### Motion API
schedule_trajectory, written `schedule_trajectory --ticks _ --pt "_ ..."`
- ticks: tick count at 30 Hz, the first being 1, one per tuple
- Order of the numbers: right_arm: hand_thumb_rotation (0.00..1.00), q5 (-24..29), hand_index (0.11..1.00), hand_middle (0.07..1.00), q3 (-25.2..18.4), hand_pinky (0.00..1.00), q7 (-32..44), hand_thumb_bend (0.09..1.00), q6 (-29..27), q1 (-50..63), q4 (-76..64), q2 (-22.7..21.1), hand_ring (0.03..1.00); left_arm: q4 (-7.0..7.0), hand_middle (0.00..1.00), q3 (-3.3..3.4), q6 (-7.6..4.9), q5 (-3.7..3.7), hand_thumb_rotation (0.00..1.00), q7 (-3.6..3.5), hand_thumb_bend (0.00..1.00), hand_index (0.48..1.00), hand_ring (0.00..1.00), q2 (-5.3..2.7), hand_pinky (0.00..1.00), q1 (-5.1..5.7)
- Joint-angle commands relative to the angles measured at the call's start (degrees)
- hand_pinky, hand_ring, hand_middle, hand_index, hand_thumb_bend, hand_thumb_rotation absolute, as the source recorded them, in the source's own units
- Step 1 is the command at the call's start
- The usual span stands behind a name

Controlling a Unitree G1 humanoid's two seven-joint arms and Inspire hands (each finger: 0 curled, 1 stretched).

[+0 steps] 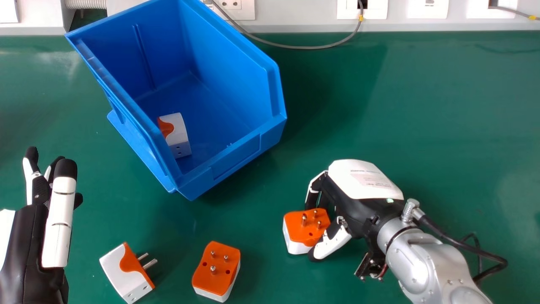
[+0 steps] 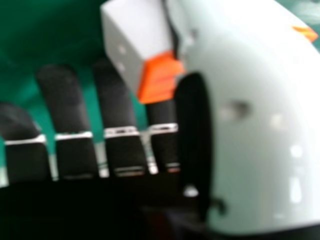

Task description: Pick all objects and put in blue box

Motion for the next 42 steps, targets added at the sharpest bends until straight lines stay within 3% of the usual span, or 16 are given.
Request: schedule_trajectory --ticks 1,10,18,26,42 --pt "0.0 1.07 0.474 0.481 -1.14 0.13 -0.34 0.511 -0.5 -0.85 -0.36 -0.14 0.248 -0.95 0.98 0.06 -0.76 -0.14 1.0 0.02 0.63 1.0 0.97 0.35 0.91 -0.19" --pt "0.0 1.68 0.467 0.481 -1.36 0.09 -0.95 0.514 -0.94 -0.81 -0.54 -0.65 0.158 -0.24 0.98 0.24 -1.07 -0.41 1.0 -0.26 0.64 1.0 0.97 0.53 0.91 -0.45" --pt "0.0 2.39 0.466 0.48 -2.34 0.07 -0.06 0.515 -0.2 -0.13 -3.67 -0.71 0.124 -0.56 0.98 0.4 -0.75 -0.04 1.0 -0.21 0.64 1.0 0.97 0.75 0.91 -0.27" --pt "0.0 3.94 0.467 0.477 -4.55 0.07 1.99 0.515 0.5 1.39 -10.8 -1.37 0.117 -0.48 0.98 0.45 -0.83 0.94 1.0 0.39 0.62 1.0 0.97 0.77 0.9 0.0" --pt "0.0 7.02 0.473 0.465 -7.79 0.05 1.57 0.515 -0.64 3.57 -19.35 -0.42 0.098 -1.0 0.96 0.65 -0.14 0.49 1.0 0.29 0.62 1.0 0.95 1.06 0.87 0.05"
